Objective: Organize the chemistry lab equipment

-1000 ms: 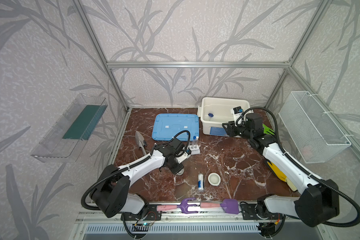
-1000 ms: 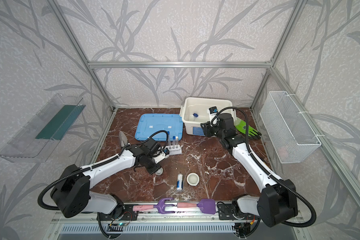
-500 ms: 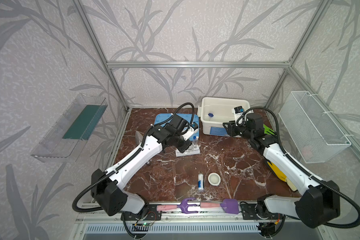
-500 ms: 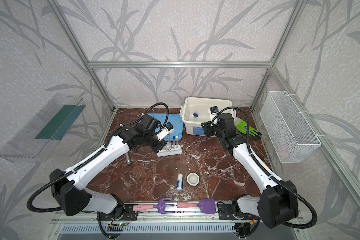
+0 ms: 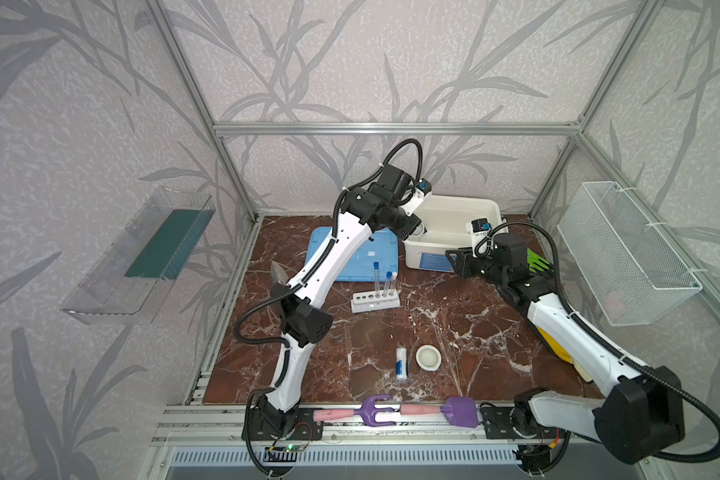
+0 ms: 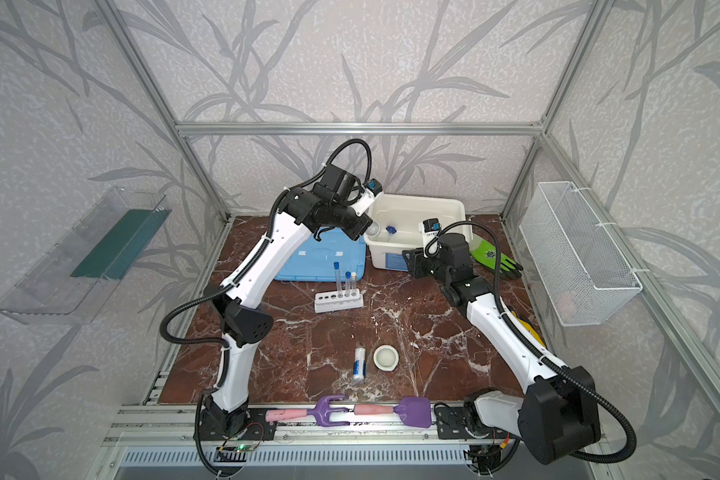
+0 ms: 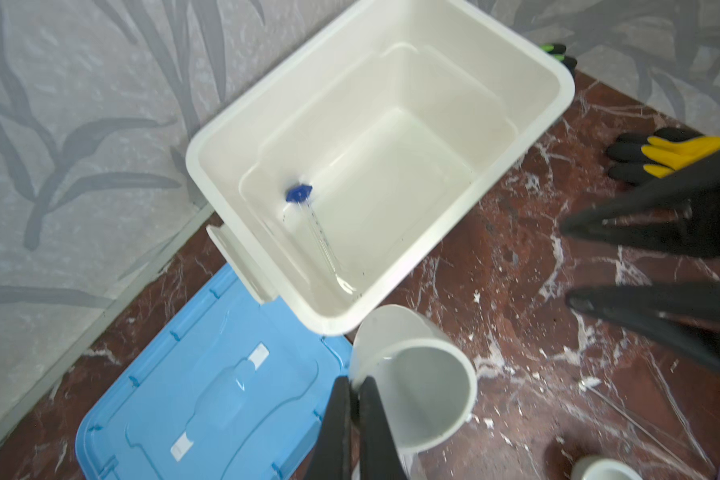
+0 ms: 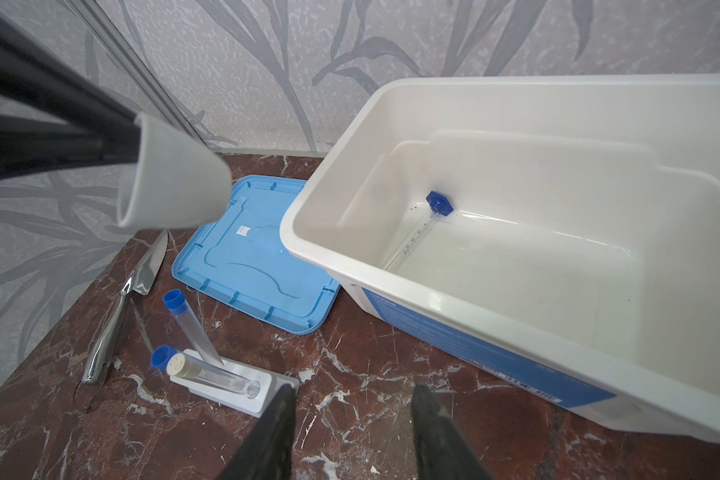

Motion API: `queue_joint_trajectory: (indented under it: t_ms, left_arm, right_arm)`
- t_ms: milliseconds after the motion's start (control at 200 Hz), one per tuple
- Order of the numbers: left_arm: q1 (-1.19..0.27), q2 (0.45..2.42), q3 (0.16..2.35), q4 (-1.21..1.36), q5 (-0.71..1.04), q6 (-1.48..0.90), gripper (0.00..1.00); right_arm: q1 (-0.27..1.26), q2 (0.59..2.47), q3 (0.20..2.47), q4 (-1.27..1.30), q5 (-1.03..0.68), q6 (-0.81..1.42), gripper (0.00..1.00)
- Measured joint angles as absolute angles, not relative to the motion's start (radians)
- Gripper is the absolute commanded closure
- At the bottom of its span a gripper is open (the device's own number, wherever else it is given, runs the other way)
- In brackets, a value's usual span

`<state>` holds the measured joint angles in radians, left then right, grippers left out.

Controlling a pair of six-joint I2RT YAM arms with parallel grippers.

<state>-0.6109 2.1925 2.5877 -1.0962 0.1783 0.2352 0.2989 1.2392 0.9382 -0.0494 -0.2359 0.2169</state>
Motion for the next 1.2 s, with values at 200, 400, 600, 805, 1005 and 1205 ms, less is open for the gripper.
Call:
queue_joint_trajectory:
  t_ms: [200,400,600,805,1005,1205]
  left_arm:
    - [-0.603,2.312,2.682,-1.096,0.181,0.208,1.00]
    - [-0.598,2.359,2.685,-1.056,0.184,0.172,1.00]
    - [-0.598,2.372,2.685,-1.037,0.184,0.155,1.00]
    - [-0.598,2.371,2.678,-1.010,0.181,0.153,1.00]
    - [-0.598,2.371,2.645,-0.989,0.185,0.146,1.00]
    - [-0.593,2.357,2.587,-0.969,0.193,0.146,1.00]
  right_arm:
    - [0.299,1.196,0.920,-0.047,-0.237,0.244,0.54]
    - [0.299,1.181,0.898,-0.043,-0.215,0.263,0.51]
    - [0.283,1.156,0.904,-0.099,-0.051,0.350,0.43]
    - [0.236,1.159,1.011,-0.258,0.121,0.515,0.37]
    - [0.144,1.259,1.098,-0.347,0.185,0.671,0.32]
    - [0.098,1.385,1.148,-0.385,0.189,0.741,0.28]
